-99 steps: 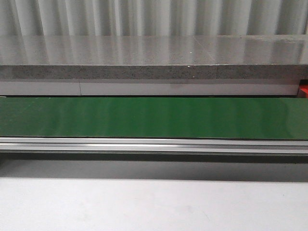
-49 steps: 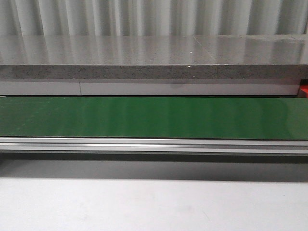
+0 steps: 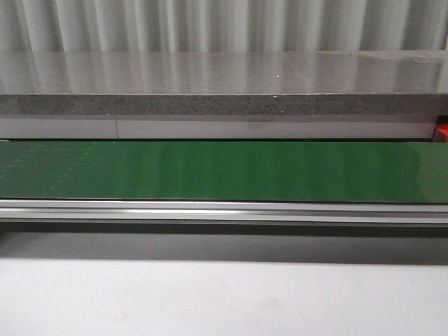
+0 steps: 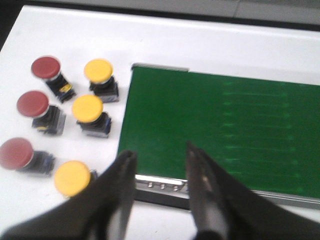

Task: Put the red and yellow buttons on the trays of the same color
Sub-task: 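Grasp another yellow button from the cluster with the left gripper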

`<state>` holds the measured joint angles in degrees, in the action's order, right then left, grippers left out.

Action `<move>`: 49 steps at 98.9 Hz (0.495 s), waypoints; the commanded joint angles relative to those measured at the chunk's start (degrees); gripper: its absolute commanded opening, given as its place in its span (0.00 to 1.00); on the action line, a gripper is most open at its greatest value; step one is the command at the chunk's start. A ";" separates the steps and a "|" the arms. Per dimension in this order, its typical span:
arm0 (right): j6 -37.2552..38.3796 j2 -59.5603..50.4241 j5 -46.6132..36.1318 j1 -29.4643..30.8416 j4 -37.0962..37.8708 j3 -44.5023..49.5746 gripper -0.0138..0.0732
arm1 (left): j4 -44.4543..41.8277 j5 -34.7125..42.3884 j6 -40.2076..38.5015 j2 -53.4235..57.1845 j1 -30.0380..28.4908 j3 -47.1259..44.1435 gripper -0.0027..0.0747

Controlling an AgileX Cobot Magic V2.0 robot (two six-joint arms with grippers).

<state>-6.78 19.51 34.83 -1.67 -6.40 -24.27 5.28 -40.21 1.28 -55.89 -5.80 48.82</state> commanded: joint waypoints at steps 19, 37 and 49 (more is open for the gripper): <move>-0.08 0.34 -4.05 -0.10 -0.17 -1.46 0.08 | 0.84 -5.78 -0.70 -12.27 -9.52 6.04 0.73; -0.08 0.34 -4.05 -0.10 -0.17 -1.46 0.08 | 0.72 -14.45 -0.70 -21.33 -11.90 11.53 0.67; -0.08 0.34 -4.05 -0.10 -0.17 -1.46 0.08 | 0.61 -14.58 -3.24 -26.21 -12.84 14.41 0.66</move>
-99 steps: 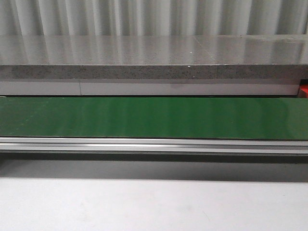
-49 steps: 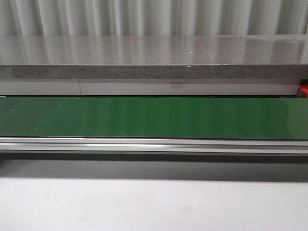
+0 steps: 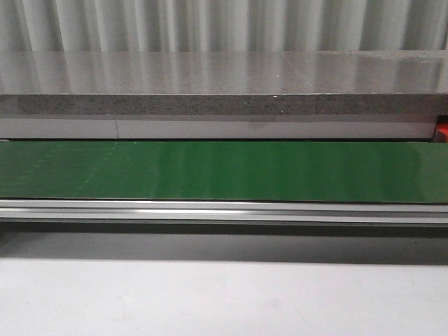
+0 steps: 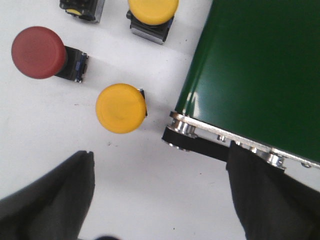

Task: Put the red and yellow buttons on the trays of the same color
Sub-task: 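Grasp another yellow button from the cluster with the left gripper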

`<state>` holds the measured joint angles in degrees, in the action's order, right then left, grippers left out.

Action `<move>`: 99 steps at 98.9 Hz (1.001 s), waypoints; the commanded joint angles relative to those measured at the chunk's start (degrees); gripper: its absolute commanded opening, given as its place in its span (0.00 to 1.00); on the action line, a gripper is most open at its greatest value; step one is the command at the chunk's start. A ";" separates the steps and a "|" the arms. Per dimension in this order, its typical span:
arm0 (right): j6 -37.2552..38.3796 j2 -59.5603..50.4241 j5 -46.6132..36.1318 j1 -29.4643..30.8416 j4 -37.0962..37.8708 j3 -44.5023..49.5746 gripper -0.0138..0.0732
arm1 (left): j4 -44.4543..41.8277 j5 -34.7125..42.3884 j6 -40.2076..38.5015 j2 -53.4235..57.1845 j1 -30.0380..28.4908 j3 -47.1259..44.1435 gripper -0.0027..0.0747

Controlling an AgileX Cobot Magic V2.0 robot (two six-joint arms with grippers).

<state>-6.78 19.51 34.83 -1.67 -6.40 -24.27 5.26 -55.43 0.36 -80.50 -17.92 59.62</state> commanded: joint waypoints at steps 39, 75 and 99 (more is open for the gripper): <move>-0.08 0.34 -4.05 -0.10 -0.17 -1.46 0.08 | 0.54 0.06 -5.32 -11.84 -4.09 6.67 0.66; -0.08 0.34 -4.05 -0.10 -0.17 -1.46 0.08 | -0.96 3.30 -6.03 -19.12 -4.09 6.91 0.66; -0.08 0.34 -4.05 -0.10 -0.17 -1.46 0.08 | -0.61 3.96 -6.18 -23.22 -4.09 6.93 0.65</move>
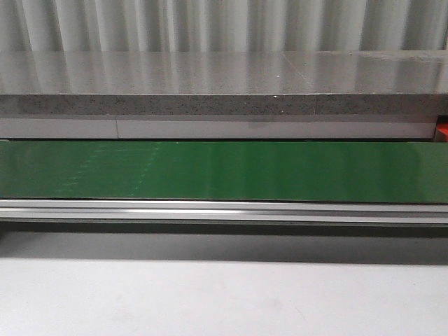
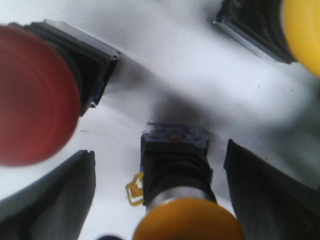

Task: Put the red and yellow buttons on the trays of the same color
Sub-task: 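Grasp another yellow button from the cluster with the left gripper, then place the yellow button on the belt start and open the left gripper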

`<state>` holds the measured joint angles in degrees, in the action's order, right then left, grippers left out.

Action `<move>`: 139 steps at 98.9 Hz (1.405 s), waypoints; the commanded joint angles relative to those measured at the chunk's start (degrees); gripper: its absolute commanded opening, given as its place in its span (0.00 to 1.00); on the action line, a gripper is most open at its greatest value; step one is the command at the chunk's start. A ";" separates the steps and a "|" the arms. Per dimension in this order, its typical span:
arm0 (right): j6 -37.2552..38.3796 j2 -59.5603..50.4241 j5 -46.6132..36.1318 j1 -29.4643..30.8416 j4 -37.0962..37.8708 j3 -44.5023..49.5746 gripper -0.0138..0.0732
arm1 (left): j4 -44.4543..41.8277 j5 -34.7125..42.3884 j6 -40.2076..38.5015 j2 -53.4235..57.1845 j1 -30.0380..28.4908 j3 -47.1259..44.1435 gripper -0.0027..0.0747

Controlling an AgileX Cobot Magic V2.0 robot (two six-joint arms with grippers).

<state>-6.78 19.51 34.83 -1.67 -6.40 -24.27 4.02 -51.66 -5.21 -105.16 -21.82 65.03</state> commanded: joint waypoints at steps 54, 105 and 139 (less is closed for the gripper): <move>-0.08 0.34 -4.05 -0.10 -0.17 -1.46 0.08 | 0.63 -1.02 0.23 3.11 -0.18 4.05 0.20; -0.08 0.34 -4.05 -0.10 -0.17 -1.46 0.08 | -4.58 -13.50 6.46 8.11 9.65 16.53 0.20; -0.08 0.34 -4.05 -0.10 -0.17 -1.46 0.08 | -3.67 -14.40 6.35 4.59 16.62 17.47 0.20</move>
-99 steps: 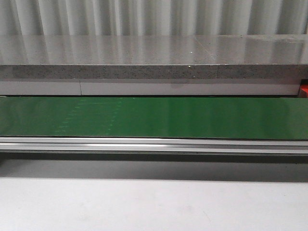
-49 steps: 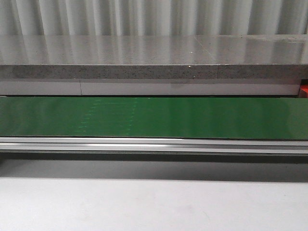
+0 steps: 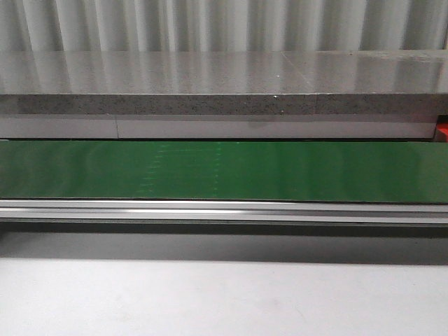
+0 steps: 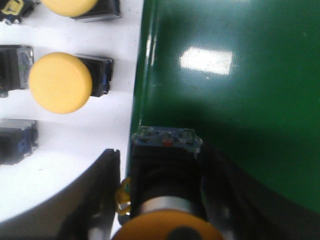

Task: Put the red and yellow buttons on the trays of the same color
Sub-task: 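Place the yellow button on the belt start and open the left gripper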

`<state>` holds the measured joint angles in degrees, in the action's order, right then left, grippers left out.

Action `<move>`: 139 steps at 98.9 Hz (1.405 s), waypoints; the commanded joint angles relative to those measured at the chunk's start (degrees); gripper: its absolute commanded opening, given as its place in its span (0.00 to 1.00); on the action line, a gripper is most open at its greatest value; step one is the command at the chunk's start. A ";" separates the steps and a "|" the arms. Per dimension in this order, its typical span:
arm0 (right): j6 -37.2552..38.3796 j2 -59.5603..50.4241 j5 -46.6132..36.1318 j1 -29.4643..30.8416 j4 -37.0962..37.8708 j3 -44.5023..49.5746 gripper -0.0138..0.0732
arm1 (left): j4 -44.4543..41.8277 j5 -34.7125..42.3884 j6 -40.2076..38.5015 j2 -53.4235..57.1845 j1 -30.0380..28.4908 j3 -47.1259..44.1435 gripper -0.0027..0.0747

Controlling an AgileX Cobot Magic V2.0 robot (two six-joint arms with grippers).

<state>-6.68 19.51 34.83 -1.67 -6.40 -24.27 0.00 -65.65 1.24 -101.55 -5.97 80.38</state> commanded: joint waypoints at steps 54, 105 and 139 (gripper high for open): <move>-0.18 0.34 -4.19 -0.10 -0.17 -1.46 0.08 | 6.79 0.01 0.01 -0.90 0.96 8.03 0.81; -0.18 0.34 -4.24 -0.10 -0.17 -1.46 0.08 | 1.89 -6.72 1.02 4.92 -5.19 15.72 0.79; -0.18 0.34 -4.26 -0.10 -0.17 -1.46 0.08 | 1.56 -6.88 2.43 3.62 -19.97 9.62 0.79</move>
<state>-6.68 19.51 34.83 -1.67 -6.40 -24.27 1.61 -70.86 2.94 -99.68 -22.97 90.46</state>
